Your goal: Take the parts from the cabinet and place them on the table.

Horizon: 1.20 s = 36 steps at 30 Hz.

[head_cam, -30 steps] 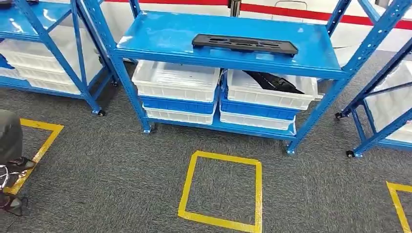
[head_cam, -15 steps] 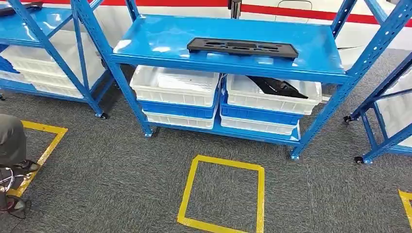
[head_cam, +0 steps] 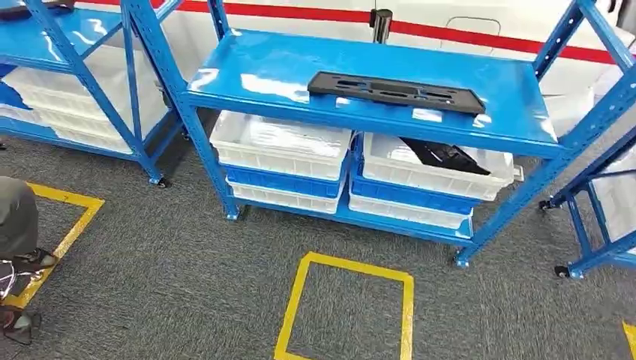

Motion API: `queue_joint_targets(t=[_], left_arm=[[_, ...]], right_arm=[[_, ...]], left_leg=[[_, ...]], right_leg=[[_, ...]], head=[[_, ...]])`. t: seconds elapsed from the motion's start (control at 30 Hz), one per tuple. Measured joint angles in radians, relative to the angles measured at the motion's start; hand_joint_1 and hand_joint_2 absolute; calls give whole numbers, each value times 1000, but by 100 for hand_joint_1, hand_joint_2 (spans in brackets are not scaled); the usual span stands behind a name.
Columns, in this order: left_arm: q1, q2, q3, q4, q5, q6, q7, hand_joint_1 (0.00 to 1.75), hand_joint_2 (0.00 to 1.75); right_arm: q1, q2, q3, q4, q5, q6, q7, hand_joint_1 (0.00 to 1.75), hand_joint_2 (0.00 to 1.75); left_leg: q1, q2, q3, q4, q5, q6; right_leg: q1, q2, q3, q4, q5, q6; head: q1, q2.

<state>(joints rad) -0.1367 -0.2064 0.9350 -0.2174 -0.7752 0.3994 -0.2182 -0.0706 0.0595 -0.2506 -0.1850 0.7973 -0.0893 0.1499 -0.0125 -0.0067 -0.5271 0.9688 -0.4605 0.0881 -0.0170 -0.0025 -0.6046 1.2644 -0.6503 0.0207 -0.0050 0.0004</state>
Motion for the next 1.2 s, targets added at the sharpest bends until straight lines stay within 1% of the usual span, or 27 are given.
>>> queue_joint_targets(t=[0.03,0.07,0.13,0.17,0.2,0.23,0.27,0.37,0.43,0.5,0.53,0.57,0.6,0.67,0.7,0.73,0.77,0.83,0.87,0.9,0.93,1.0,1.03,1.07,1.13,1.17,1.2], left_arm=[[1,0,0,0,0,0,0,0,0],[3,-2,0,1,0,-1,0,0,0],[4,-4,0,1,0,-1,0,0,0],[4,-5,0,1,0,-1,0,0,0],[6,-4,1,2,0,-1,0,0,0],[5,-4,1,1,0,-1,0,0,0],[3,-4,0,2,0,-1,0,0,0],[2,-3,1,2,3,-1,0,0,0],[1,-3,0,2,3,-1,0,0,0],[1,-3,0,2,3,-1,0,0,0],[1,-3,0,2,3,-1,-2,0,0],[1,-3,1,2,3,-2,-2,0,0],[2,-3,0,2,3,-3,-4,0,0],[2,-3,0,2,3,-7,-8,0,0],[1,-3,0,2,2,-8,-10,0,0],[0,0,0,2,1,-8,-10,0,0],[-1,-1,0,2,0,-8,-10,0,0],[0,-2,0,2,0,-9,-6,0,0],[0,-3,0,2,-1,-9,-5,0,0],[-1,-3,0,2,-2,-8,-3,0,0],[-4,-3,0,2,-2,-8,-3,0,0],[-7,-4,0,2,-2,-8,-1,0,0],[-7,-4,0,2,-1,-8,0,0,0],[-6,-4,0,2,-1,-8,1,0,0],[-6,-5,0,2,0,-8,1,0,0],[-6,-7,0,2,0,-8,1,0,175],[-6,-8,0,2,0,-7,1,0,175]], right_arm=[[1,-1,0,0,0,0,0,0,0],[3,-3,0,0,0,0,0,0,0],[9,-6,0,0,2,0,0,0,0],[10,-7,0,0,3,-1,0,0,0],[14,-5,0,4,5,-2,0,0,0],[9,-4,0,4,6,-3,0,0,0],[6,-4,0,4,9,-5,0,0,0],[8,-2,0,3,16,-13,1,0,0],[6,-3,0,3,20,-16,2,0,0],[1,-2,0,3,19,-21,10,0,0],[2,-2,0,3,15,-23,13,0,0],[2,-2,-1,3,11,-27,14,0,0],[2,-3,-3,3,8,-31,14,0,0],[2,-1,-8,3,2,-34,14,0,0],[3,1,-10,4,1,-34,14,0,0],[2,6,-11,4,-1,-34,14,0,0],[-1,5,-13,3,-3,-36,14,0,0],[-2,8,-19,3,-5,-37,14,0,0],[-3,8,-21,3,-6,-40,14,0,0],[-2,6,-24,3,-6,-40,15,0,0],[-2,6,-27,3,-6,-41,16,0,0],[-2,3,-29,3,-6,-41,16,0,0],[-2,3,-29,3,-6,-41,17,0,0],[-1,3,-31,3,-6,-39,17,0,0],[3,0,-35,3,-6,-36,18,0,0],[3,-2,-37,3,-6,-35,18,0,0],[3,-2,-38,3,-6,-34,18,0,0]], left_leg=[[1,-3,7,0,-6,-3],[2,-6,15,0,-14,-6],[7,-12,41,1,-32,-17],[8,-12,54,1,-45,-25],[2,-12,54,4,-57,-34],[-2,-12,56,8,-64,-39],[-4,-9,56,11,-73,-45],[3,-6,52,45,-74,-53],[9,1,-26,177,-89,-69],[16,3,-128,316,-166,-82],[17,4,-165,346,-183,-84],[17,4,-177,337,-168,-82],[17,4,-169,285,-117,-77],[13,4,-115,125,6,-57],[7,5,-93,58,48,-42],[-4,3,-99,75,-8,-35],[-13,-3,-95,62,-17,-27],[-12,-4,-86,56,7,-16],[2,-2,-72,36,30,-15],[2,3,-63,30,32,-19],[3,5,-62,29,29,-13],[-2,11,-62,30,26,-10],[-3,14,-62,31,24,-9],[-3,17,-61,31,23,-9],[-3,21,-56,32,18,-14],[-2,24,-51,32,14,-17],[-6,29,-47,34,10,-24]], right_leg=[[-1,0,-32,27,-6,13],[-2,0,-41,9,4,23],[-10,0,-9,-126,84,63],[-15,0,14,-220,155,78],[-16,-7,12,-242,204,73],[-9,-13,14,-248,173,38],[-9,-10,21,-245,189,20],[-19,-7,38,-249,183,1],[-18,-7,49,-250,173,-13],[-14,-6,56,-250,166,-22],[-12,-4,60,-250,161,-22],[-11,-3,67,-250,157,-22],[-9,-1,75,-250,150,-21],[-3,0,93,-251,140,-21],[-4,0,87,-254,137,-23],[5,5,95,-253,133,-15],[-2,4,92,-253,129,-10],[4,4,91,-260,124,-2],[12,5,100,-250,118,1],[8,4,94,-225,109,3],[9,5,68,-179,81,-1],[5,4,-20,-24,10,-8],[5,4,-57,37,-6,-4],[4,4,-70,50,1,4],[1,1,-30,-61,67,30],[0,-7,11,-154,107,41],[0,-39,48,-241,141,40]], head=[[3,0],[0,0],[2,0],[4,0],[9,0],[8,0],[2,0],[-2,0],[-3,0],[-3,0],[-4,0],[-4,0],[-3,0],[-3,0],[-3,0],[2,0],[-5,0],[-6,0],[-6,0],[-5,0],[-3,0],[-4,0],[-2,0],[-3,0],[-1,0],[-3,0],[-1,0]])
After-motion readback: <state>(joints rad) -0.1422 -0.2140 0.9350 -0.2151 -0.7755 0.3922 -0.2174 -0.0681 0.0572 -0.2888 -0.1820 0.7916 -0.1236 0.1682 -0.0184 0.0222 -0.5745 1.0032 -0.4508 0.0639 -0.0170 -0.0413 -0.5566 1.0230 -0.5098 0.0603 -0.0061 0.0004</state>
